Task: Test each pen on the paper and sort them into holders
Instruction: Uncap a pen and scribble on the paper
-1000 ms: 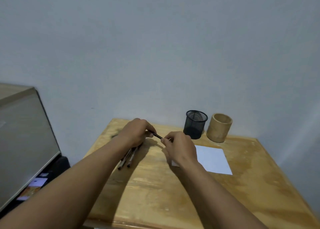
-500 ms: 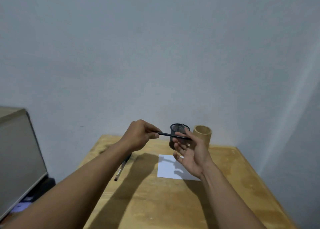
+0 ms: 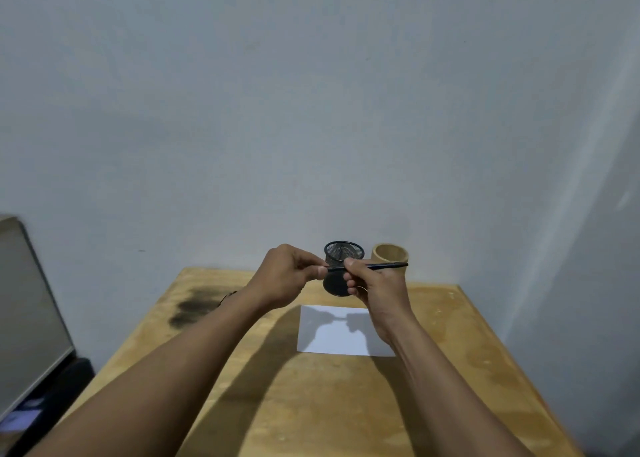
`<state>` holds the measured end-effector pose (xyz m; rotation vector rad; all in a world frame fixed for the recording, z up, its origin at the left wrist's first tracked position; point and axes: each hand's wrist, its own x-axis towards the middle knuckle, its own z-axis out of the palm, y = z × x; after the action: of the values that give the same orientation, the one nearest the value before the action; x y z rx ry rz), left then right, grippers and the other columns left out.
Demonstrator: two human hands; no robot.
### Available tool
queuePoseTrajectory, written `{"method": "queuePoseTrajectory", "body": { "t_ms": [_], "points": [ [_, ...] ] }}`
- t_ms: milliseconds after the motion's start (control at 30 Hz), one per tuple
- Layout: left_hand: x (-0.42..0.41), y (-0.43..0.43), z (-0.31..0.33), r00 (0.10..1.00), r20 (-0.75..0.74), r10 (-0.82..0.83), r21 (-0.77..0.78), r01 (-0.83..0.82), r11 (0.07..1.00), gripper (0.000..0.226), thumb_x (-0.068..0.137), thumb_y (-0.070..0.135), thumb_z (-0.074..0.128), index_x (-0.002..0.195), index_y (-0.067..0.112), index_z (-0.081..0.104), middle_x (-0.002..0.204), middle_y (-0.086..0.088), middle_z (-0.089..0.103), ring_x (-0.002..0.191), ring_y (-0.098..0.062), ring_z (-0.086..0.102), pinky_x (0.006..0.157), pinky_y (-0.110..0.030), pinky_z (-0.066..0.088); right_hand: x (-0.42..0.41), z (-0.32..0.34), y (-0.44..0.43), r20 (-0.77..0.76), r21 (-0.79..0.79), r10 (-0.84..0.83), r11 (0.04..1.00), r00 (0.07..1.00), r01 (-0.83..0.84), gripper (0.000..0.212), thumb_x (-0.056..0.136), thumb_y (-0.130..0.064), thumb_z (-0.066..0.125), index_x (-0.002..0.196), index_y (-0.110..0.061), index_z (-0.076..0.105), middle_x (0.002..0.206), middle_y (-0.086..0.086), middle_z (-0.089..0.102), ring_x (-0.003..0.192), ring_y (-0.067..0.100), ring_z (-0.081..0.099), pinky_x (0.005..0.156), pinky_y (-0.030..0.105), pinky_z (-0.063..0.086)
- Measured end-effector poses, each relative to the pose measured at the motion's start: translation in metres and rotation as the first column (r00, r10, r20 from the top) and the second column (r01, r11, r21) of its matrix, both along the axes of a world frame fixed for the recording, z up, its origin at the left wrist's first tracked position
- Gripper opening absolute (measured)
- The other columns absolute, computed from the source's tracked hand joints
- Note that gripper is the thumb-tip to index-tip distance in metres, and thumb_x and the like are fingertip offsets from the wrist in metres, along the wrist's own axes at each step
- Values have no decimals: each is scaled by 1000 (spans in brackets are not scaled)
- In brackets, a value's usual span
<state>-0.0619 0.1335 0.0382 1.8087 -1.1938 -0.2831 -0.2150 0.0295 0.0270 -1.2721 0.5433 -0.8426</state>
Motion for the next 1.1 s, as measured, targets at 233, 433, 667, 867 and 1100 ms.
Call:
{"method": "queuePoseTrajectory", "body": {
  "t_ms": [233,433,667,867,1100],
  "points": [
    [11,1,-14,1000,-7,4,62,-3,998,13,90,25,72,88,17,82,85,7,78,85,-4,67,84,-27,49,10,-19,-11,-62,-87,40,995,997,-45,13,91,-17,73,85,-6,76,74,9,72,70,15,67,66,26,58],
    [25,2,-20,999,-34,23,81,-20,997,15,90,26,72,81,18,81,74,4,75,68,-11,61,73,-31,47,16,-29,-21,-23,-13,67,998,998,-67,13,91,-13,74,96,-1,76,88,17,76,89,24,75,79,33,62],
    [43,4,-36,990,-81,112,89,-105,991,12,87,20,75,95,24,82,87,8,78,88,-7,68,74,-19,46,11,-47,-26,-64,37,-16,999,998,18,25,94,-26,71,98,-1,75,76,7,73,72,12,69,66,25,62],
    [42,-21,-59,981,92,173,177,-187,966,10,91,19,68,94,23,77,88,2,74,85,-15,67,65,-20,47,24,-78,-23,-225,-60,-96,995,970,85,15,89,-17,76,91,-3,75,84,7,75,81,17,70,69,30,61],
    [42,-46,-89,940,225,255,257,-310,916,10,82,33,70,86,31,78,86,5,74,83,-17,64,66,-28,46,19,-95,-33,-323,-73,-69,996,944,47,11,94,-15,69,87,-8,74,69,8,70,64,16,64,60,24,55]
  ]
}}
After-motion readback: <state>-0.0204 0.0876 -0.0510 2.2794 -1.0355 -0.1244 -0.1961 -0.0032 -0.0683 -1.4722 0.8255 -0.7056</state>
